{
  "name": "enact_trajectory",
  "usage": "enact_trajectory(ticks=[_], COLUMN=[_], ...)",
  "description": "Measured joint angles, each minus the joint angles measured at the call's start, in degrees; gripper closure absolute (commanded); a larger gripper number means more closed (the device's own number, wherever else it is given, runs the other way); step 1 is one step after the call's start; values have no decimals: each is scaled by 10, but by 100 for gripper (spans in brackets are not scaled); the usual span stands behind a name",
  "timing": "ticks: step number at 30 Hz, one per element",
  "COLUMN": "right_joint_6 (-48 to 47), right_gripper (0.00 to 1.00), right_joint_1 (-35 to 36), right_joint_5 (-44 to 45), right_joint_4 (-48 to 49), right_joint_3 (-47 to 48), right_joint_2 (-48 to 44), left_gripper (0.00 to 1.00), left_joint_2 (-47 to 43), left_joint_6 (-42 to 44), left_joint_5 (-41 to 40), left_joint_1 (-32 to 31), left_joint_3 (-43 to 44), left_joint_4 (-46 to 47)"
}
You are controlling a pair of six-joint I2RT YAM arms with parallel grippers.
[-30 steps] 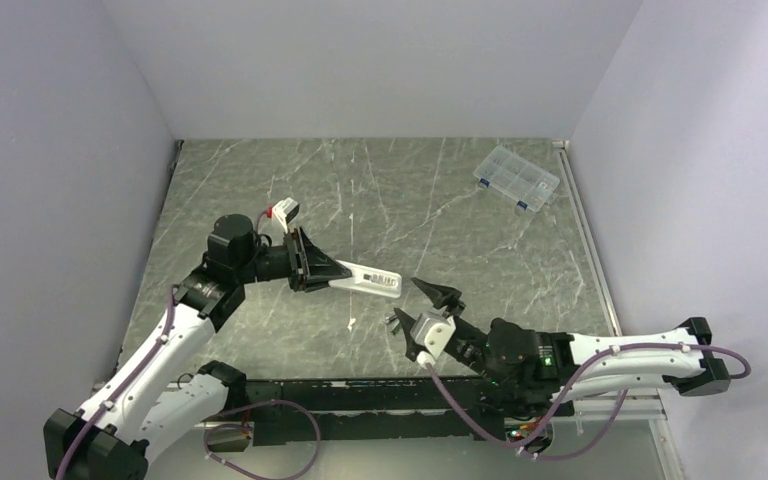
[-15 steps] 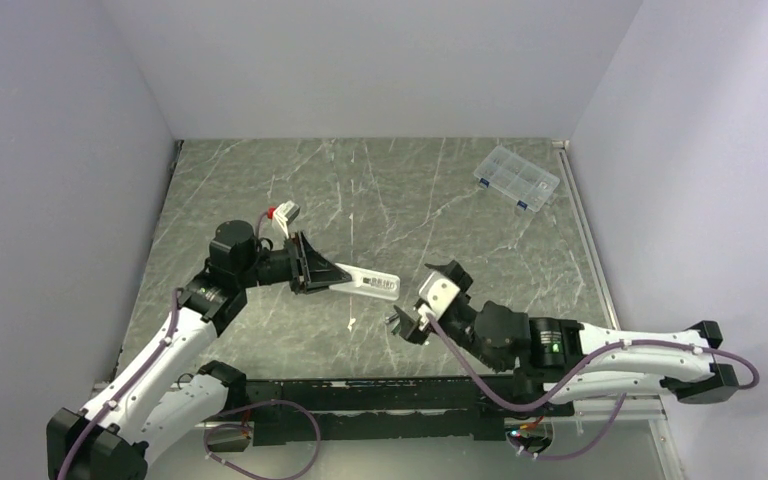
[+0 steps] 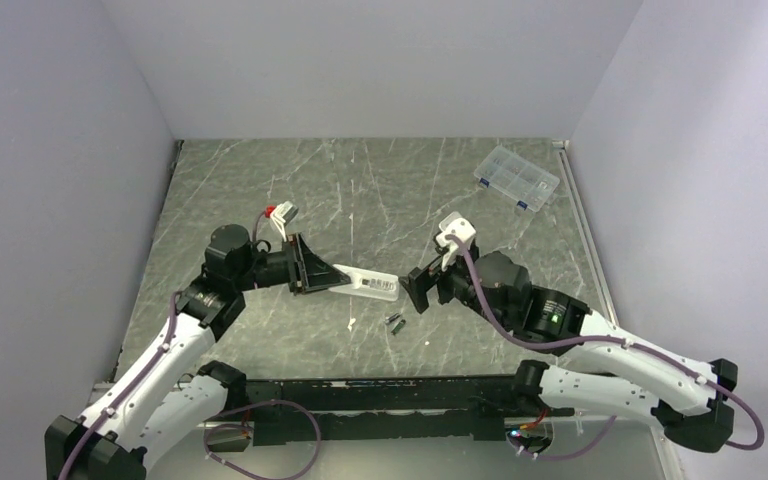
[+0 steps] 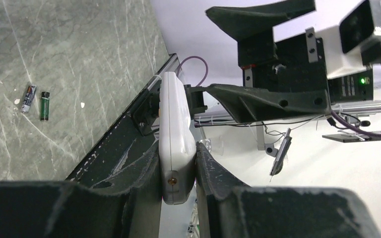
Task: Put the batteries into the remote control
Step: Adjust the remote control, then remove the battery cover from the remote control.
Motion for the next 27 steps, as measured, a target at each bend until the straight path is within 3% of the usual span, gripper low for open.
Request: enact_trajectory(ticks=[17, 27], right_joint_6=[162, 238], right_gripper=[2, 5], right_joint_1=[-223, -278], right_joint_5=[-304, -429], right_joint_4=[-11, 16], right_joint_3=[0, -26], right_joint_2=[12, 11], left_gripper=[100, 100], left_joint_2=[-14, -23], left_joint_6=[13, 29], left_joint_5=[17, 16], left_joint_1=[1, 4], left_joint_3=[0, 0], left_joint_4=[17, 14])
